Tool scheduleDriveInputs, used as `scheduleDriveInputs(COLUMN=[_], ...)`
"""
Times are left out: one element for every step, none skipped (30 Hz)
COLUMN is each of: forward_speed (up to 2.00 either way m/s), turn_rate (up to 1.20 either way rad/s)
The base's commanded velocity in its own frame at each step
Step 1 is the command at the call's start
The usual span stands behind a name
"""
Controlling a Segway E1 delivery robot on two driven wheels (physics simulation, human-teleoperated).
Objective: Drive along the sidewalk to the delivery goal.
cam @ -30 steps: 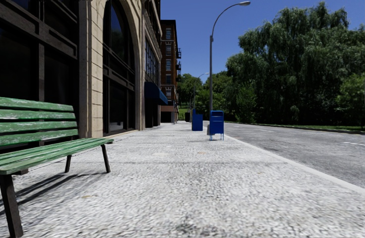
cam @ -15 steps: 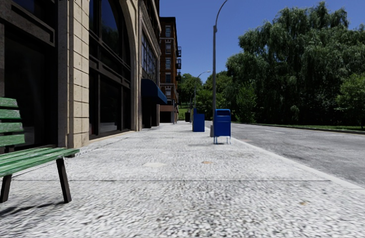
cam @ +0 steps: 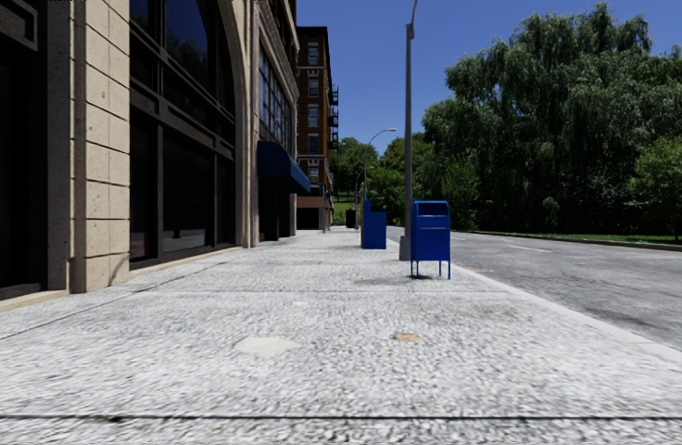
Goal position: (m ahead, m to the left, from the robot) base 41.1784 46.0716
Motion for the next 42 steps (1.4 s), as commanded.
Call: scheduleDriveInputs(forward_speed=[2.0, 2.0, 2.0, 2.0, 2.0, 2.0, 1.97, 1.97, 1.91, 1.88, 1.87, 1.84, 1.83, 1.83, 1.82, 1.82, 1.82, 1.82, 1.82, 1.82, 1.82, 1.81, 1.81, 1.8, 1.8, 1.79, 1.79, 1.79, 1.78, 1.77, 1.77, 1.77, 1.76, 1.76, 1.76, 1.76, 1.76, 1.76, 1.76, 1.76, 1.76, 1.75], turn_rate=[0.0, 0.0, 0.0, 0.0, 0.0, 0.0, 0.0, 0.0, 0.0, 0.0, 0.0, 0.0, 0.0, 0.0, 0.0, 0.0, 0.0, 0.0, 0.0, 0.0, 0.0, 0.0, 0.0, 0.0, 0.0, 0.0, 0.0, 0.0, 0.0, 0.0, 0.0, 0.0, 0.0, 0.0, 0.0, 0.0, 0.0, 0.0, 0.0, 0.0, 0.0, 0.0])
